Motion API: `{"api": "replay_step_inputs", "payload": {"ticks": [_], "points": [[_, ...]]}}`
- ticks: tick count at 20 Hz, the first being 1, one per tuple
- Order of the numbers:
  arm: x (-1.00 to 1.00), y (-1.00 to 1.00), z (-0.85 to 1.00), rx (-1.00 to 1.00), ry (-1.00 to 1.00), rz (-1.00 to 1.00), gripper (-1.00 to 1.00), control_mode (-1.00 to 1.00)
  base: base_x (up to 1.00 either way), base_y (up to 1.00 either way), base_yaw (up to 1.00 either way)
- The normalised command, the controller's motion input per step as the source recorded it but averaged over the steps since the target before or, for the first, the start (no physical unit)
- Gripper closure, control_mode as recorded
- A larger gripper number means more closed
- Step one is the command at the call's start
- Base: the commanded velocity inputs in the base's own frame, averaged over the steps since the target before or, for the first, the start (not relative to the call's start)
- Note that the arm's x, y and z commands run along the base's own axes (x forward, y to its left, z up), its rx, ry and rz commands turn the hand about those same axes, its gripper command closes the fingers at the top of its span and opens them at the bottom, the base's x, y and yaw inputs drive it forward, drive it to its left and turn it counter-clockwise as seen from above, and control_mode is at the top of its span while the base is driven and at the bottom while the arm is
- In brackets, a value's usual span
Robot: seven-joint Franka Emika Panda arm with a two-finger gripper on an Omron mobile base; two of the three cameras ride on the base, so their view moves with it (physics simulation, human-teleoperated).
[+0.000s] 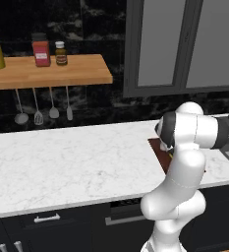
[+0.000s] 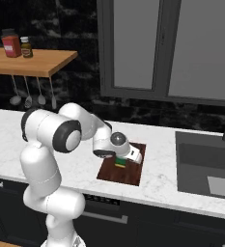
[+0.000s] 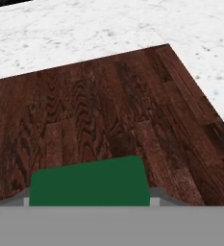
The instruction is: Pick up the sponge from the counter and clean the cutting board by briefly scrubbing or pressing down on the cutting board. Once finished, release the sponge.
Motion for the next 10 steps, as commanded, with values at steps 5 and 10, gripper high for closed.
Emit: {"api": "replay_step_inputs", "payload": {"ticks": [5,10], "points": [[-0.03,0.0,-0.5,0.0,0.03,0.0,1.0,-1.0,0.0,0.0,0.0],[0.0,-0.05,-0.23,0.0,0.0,0.0,1.0,-1.0,0.0,0.0,0.0]]}}
